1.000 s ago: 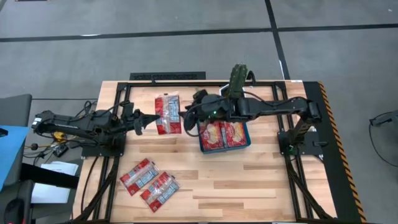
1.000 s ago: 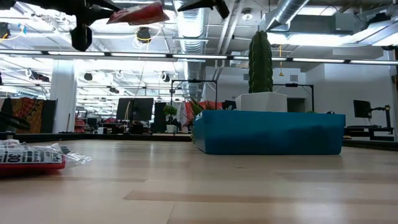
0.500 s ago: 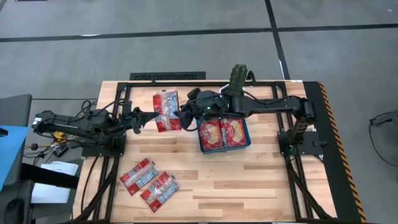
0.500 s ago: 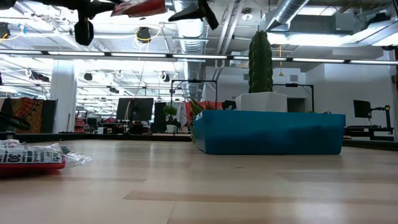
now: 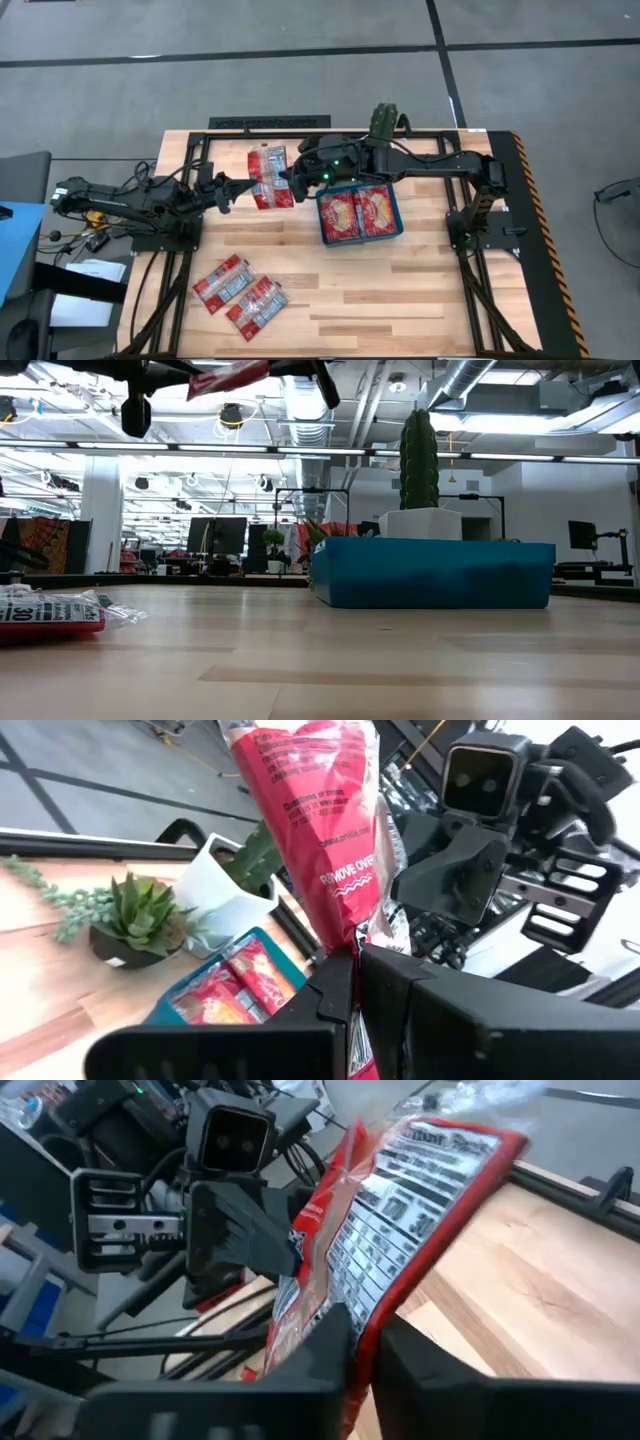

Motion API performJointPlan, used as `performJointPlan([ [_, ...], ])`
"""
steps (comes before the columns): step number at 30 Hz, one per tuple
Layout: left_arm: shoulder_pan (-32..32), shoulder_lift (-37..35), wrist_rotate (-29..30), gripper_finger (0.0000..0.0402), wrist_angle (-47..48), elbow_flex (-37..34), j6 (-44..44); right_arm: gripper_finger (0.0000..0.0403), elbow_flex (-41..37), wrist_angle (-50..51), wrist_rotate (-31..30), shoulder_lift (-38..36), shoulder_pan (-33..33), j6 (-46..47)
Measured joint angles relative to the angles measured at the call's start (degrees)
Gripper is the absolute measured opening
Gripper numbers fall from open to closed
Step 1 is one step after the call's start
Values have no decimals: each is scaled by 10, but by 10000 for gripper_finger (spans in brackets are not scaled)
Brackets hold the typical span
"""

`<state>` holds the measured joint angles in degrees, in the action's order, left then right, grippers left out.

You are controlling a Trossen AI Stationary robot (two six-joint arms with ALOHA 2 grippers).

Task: Sort popcorn bags into baskets
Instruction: Put the red popcorn bag into the blue container

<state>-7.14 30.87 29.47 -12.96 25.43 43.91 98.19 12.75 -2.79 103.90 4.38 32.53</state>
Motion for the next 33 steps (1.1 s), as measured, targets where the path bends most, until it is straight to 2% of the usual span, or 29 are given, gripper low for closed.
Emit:
performJointPlan([
  [2,0,7,2,0,0,0,6,15,0,3,7,0,4,-1],
  [8,0,20,12,18,2,0,23,9,0,34,16,-6,10,4],
  [15,0,18,5,102,-5,0,1,6,0,139,22,-55,19,-22],
  [21,0,18,5,168,0,0,-4,8,-6,269,13,-105,14,-28],
  [26,0,18,6,194,9,0,-4,6,-132,227,14,-192,12,23],
  [30,0,18,6,199,21,0,-3,12,-294,88,10,-274,3,100],
  [33,0,18,7,199,21,0,2,8,-405,-15,9,-309,-10,148],
])
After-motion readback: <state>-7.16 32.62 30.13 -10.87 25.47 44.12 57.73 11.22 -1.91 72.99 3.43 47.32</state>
